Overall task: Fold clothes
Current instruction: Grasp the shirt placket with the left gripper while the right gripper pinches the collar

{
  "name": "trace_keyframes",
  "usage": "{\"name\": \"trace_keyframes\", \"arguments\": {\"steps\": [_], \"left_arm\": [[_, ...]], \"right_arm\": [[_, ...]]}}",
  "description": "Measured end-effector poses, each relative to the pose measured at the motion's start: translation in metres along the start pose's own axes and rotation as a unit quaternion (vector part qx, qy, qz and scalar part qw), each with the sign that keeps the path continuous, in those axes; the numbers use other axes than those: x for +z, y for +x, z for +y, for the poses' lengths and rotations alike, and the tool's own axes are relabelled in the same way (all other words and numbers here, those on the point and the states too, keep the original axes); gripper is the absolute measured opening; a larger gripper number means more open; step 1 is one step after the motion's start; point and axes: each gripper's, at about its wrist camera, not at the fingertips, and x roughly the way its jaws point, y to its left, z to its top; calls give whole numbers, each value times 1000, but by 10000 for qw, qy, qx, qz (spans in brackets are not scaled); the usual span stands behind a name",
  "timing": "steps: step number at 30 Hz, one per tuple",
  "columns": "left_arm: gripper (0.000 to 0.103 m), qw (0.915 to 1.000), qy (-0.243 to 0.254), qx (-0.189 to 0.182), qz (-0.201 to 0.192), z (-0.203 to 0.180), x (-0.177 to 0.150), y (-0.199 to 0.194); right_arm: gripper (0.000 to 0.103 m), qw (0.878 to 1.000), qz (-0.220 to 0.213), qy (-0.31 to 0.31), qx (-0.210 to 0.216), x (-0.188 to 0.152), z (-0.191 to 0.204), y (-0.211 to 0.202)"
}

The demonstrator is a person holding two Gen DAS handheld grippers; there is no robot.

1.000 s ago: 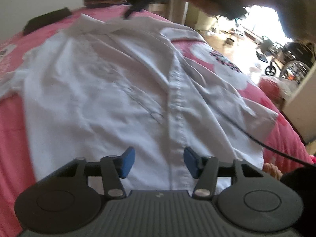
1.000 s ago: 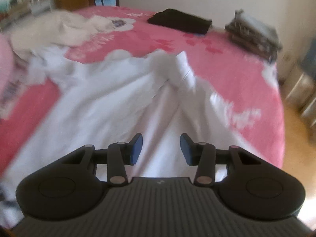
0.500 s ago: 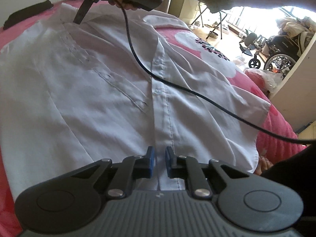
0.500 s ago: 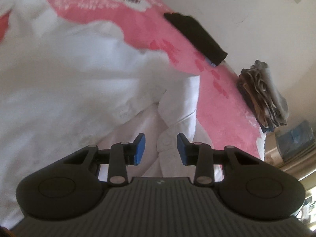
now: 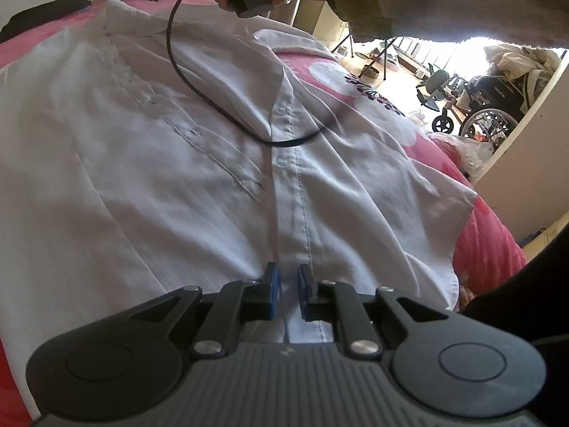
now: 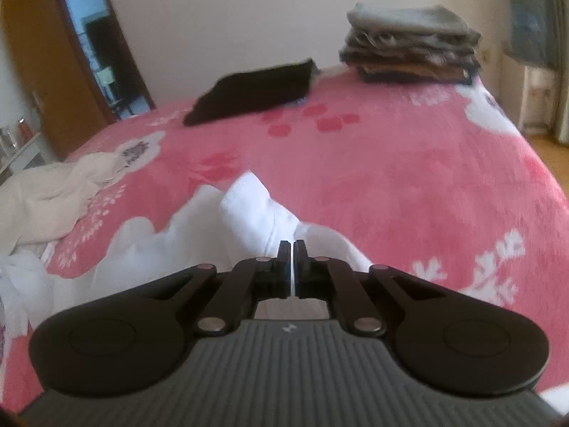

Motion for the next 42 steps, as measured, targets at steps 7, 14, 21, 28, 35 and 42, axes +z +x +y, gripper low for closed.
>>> {"name": "trace_keyframes", "arguments": {"steps": [7,14,21,28,35,42], "left_arm": [[13,10000,42,-20,-4,1,0,3],[13,9999,125,12,-20,-1,-1,2],[13,9999,126,1,-8,0,-1,3],[13,9999,123,-40,-10,3,-3,3],[13,9999,112,-72,23,5,-1,4],[14,9999,90,-54,66,3,0,4]], "right_arm": [[49,9685,-16,-2485,-152,-14,71,4],[47,9249,343,-3717,-716,-33,100,38],[16,9495,665,-2913,-955,-24,65,59],[0,9960,338,-792,-240,-3,11,38],[3,9916,-172,1099,658,8,-39,9],[70,9970,1,-776,37,-3,20,26]]}}
